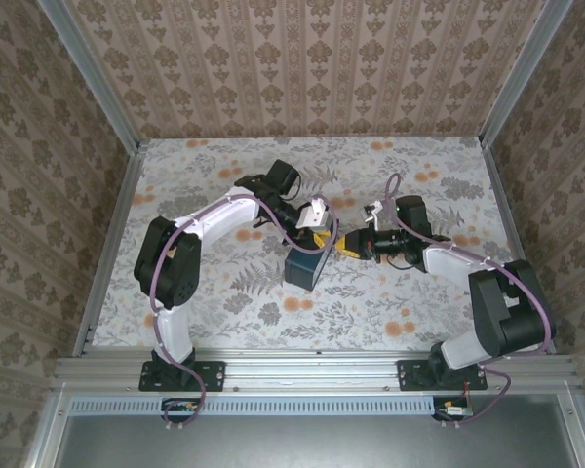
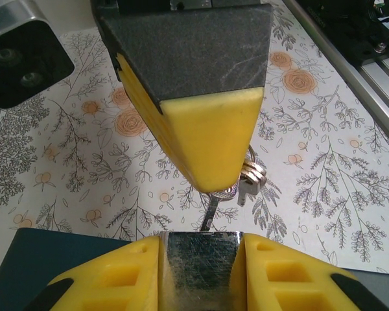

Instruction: Unlock a padlock with a key

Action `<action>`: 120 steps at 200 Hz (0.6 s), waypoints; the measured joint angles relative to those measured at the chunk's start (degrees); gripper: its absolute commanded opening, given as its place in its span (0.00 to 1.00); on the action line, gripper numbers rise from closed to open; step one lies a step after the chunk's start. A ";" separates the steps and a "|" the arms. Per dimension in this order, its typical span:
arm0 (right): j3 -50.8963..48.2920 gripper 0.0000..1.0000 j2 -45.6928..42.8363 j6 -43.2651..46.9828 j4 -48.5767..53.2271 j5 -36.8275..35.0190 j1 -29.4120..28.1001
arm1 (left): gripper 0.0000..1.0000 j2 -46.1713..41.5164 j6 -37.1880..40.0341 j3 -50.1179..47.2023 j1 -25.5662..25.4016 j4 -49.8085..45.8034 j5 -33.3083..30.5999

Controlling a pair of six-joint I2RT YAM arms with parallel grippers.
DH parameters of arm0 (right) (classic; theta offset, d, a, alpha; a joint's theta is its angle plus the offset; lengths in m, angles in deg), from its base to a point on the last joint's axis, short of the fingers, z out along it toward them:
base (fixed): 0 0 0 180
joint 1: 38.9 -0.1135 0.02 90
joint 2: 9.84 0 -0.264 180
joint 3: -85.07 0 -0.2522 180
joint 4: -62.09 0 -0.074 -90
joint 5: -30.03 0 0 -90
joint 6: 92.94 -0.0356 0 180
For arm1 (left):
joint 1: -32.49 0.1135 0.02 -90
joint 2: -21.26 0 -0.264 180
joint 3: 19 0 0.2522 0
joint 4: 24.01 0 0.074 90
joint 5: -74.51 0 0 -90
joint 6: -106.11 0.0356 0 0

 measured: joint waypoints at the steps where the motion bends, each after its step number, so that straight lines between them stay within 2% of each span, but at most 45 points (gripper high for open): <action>1: 0.11 0.00 0.11 -0.02 0.09 0.13 0.04 | 0.21 0.00 0.00 0.00 0.00 0.00 0.00; 60: 2.91 0.00 3.45 -0.42 2.32 3.85 0.50 | 0.20 -0.85 -0.02 -1.33 0.46 1.33 0.07; 120: 4.57 0.00 2.36 8.33 7.65 2.58 0.52 | 0.19 -0.87 0.02 -1.55 0.61 1.51 1.25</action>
